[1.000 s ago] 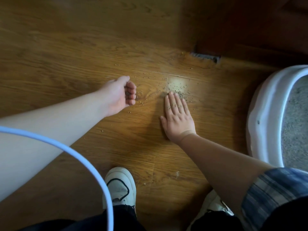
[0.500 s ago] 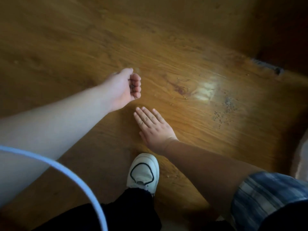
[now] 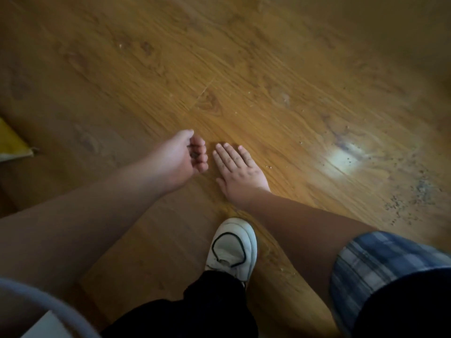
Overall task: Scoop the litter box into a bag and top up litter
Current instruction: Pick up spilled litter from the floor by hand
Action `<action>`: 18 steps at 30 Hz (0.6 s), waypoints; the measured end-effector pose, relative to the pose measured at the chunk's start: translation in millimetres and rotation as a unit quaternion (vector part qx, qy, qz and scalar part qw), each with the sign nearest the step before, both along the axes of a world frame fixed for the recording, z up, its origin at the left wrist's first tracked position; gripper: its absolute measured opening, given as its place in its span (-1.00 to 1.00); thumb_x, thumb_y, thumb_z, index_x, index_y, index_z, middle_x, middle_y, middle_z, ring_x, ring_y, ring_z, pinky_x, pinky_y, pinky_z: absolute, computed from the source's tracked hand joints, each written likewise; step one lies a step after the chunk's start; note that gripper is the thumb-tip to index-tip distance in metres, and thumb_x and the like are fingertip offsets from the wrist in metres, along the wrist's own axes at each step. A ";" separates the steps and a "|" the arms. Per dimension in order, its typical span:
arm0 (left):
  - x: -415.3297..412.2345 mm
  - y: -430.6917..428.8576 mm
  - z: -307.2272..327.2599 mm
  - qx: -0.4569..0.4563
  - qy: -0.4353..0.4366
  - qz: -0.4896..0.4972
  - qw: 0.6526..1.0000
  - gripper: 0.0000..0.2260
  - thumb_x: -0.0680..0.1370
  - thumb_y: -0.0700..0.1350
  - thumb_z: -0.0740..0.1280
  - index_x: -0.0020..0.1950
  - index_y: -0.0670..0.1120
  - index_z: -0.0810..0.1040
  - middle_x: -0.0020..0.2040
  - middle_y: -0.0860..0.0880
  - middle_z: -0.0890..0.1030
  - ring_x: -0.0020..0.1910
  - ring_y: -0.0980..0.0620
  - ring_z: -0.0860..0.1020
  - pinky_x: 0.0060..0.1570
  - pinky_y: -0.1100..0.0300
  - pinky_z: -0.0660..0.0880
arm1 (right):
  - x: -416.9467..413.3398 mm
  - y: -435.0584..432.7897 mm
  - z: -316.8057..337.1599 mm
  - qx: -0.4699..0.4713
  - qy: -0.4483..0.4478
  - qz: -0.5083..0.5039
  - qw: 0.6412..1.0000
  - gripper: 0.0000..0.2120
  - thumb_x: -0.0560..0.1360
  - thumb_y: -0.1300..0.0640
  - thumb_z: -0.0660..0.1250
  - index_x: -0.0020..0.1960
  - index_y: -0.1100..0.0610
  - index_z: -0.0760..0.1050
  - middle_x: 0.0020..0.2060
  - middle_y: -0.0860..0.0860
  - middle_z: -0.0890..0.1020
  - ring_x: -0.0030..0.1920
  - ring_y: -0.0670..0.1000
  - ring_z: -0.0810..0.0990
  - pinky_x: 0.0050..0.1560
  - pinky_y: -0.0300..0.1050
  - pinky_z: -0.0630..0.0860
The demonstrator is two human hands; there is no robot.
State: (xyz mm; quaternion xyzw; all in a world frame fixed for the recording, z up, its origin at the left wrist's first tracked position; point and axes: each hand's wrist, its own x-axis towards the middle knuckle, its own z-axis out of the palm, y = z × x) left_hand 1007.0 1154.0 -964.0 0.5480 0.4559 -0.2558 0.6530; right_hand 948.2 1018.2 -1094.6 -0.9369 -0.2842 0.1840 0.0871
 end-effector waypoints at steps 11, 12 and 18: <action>51.4 -99.5 0.5 -0.003 -0.029 -0.132 0.991 -0.65 0.68 -0.02 0.08 -0.27 -0.09 0.39 -0.37 -0.04 0.40 -0.42 0.03 0.36 -0.41 0.21 0.33 | 28.0 -112.2 2.7 -0.037 -0.015 -0.207 0.977 -0.34 0.64 -0.12 -0.04 0.63 0.18 -0.08 0.62 0.09 -0.03 0.62 0.05 -0.10 0.59 0.09 -0.16; 56.0 -112.4 -0.5 -0.004 -0.032 -0.143 0.989 -0.65 0.67 -0.02 0.09 -0.27 -0.09 0.39 -0.37 -0.05 0.40 -0.43 0.03 0.36 -0.42 0.22 0.33 | 26.9 -121.5 2.9 -0.039 -0.013 -0.224 0.974 -0.34 0.65 -0.12 -0.04 0.63 0.18 -0.09 0.62 0.09 -0.04 0.62 0.05 -0.10 0.59 0.09 -0.16; 66.1 -179.0 -4.2 -0.035 -0.044 -0.218 0.974 -0.66 0.67 -0.03 0.11 -0.28 -0.10 0.40 -0.37 -0.06 0.41 -0.42 0.01 0.37 -0.42 0.21 0.35 | 11.2 -178.5 3.7 -0.055 -0.001 -0.323 0.945 -0.35 0.66 -0.11 -0.12 0.62 0.18 -0.18 0.62 0.09 -0.14 0.61 0.05 -0.21 0.58 0.07 -0.22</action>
